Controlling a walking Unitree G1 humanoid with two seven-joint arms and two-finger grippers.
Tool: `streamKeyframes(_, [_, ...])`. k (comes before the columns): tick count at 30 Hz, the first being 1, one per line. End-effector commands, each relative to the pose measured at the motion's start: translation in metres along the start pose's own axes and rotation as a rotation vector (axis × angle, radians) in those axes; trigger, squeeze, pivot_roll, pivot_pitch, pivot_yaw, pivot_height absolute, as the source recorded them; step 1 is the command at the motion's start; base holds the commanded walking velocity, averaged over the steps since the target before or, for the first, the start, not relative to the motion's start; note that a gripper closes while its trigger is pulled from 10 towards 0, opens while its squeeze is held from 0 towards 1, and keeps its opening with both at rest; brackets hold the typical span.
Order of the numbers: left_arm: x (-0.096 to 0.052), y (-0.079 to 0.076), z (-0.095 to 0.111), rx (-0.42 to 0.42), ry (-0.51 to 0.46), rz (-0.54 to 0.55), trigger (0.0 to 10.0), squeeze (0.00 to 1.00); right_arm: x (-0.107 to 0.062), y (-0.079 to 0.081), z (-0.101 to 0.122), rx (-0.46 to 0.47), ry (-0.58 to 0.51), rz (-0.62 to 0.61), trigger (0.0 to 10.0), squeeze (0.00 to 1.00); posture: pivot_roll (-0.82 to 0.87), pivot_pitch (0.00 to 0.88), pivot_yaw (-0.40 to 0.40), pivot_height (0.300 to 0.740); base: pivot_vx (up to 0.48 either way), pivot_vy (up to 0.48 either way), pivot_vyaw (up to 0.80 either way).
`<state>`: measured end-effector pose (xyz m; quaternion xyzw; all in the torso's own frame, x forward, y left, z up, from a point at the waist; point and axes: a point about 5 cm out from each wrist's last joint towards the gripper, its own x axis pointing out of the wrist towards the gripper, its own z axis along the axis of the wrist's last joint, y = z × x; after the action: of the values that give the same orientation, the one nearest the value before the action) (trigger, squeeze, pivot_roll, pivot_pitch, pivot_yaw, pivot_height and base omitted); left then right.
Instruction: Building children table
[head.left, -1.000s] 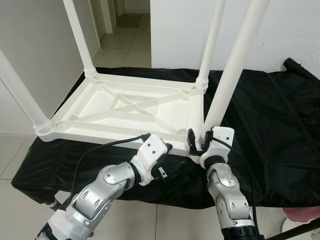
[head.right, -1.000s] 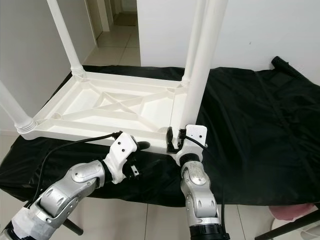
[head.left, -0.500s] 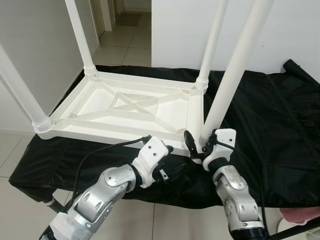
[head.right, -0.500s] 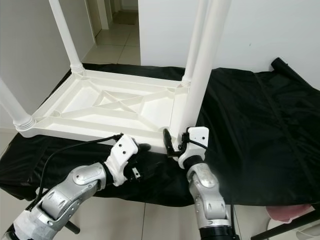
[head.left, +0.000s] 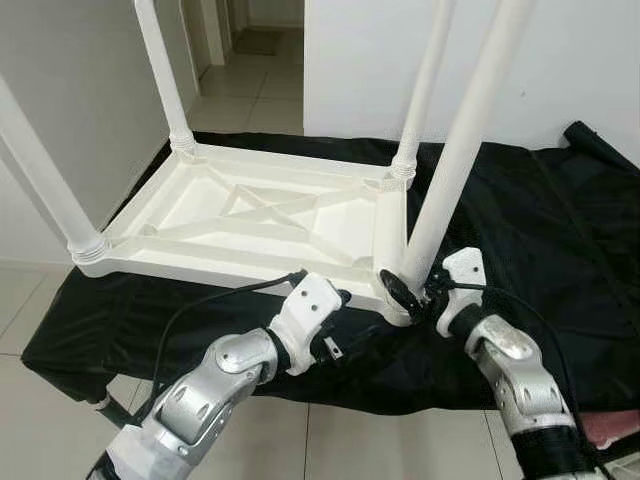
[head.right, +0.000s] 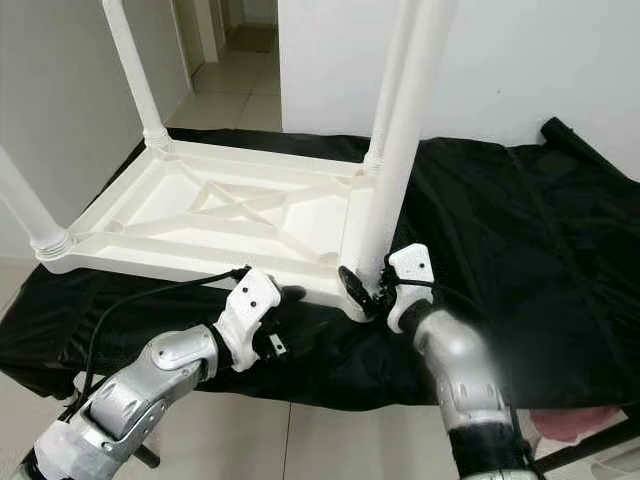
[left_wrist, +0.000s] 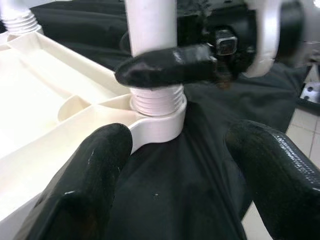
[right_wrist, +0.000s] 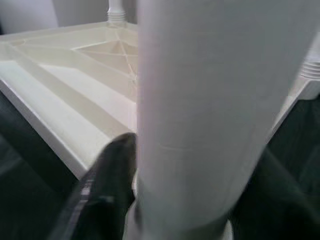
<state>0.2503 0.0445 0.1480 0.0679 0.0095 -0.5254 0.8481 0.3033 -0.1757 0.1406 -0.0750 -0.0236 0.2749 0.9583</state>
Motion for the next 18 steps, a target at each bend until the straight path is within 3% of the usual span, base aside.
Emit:
streamKeyframes(1, [-0.001,0.001,-0.002,0.008,0.008,-0.043,10.0,0.00,0.002,0.001,-0.001,-0.023,0.010,0.030,0.1,0.00,-0.02,0.000,0.005,0.740,0.000,0.000,0.00])
streamKeyframes(5, [-0.002,0.001,-0.001,0.009,0.008,-0.034,10.0,0.00,0.003,-0.004,-0.004,-0.043,0.037,0.067,0.0,0.00,-0.01,0.000,-0.003,0.740,0.000,0.000,0.00])
streamKeyframes(9, [-0.003,0.001,-0.002,0.006,0.008,-0.019,10.0,0.00,0.000,-0.007,-0.014,0.005,0.064,0.075,0.0,0.00,-0.01,0.000,-0.008,0.740,0.000,0.000,0.00])
streamKeyframes(10, [-0.003,0.001,-0.002,0.004,0.007,-0.015,10.0,0.00,-0.003,-0.008,-0.018,0.035,0.076,0.061,3.5,0.00,0.00,0.000,-0.015,0.740,0.000,0.000,0.00])
streamKeyframes(11, [-0.004,0.000,-0.002,0.001,0.007,-0.010,10.0,0.00,-0.005,-0.007,-0.020,0.063,0.076,0.043,10.0,0.00,0.00,0.000,-0.013,0.740,0.000,0.000,0.00])
streamKeyframes(17, [-0.005,0.000,-0.004,-0.009,0.008,0.001,10.0,0.00,-0.006,-0.003,-0.022,0.141,0.054,-0.006,10.0,0.00,0.00,0.000,-0.012,0.740,0.000,0.000,0.00])
streamKeyframes(18, [-0.004,-0.001,-0.003,-0.010,0.005,-0.003,10.0,0.00,-0.002,0.005,-0.022,0.167,0.045,-0.090,10.0,0.00,0.00,0.000,-0.012,0.740,0.000,0.000,0.00])
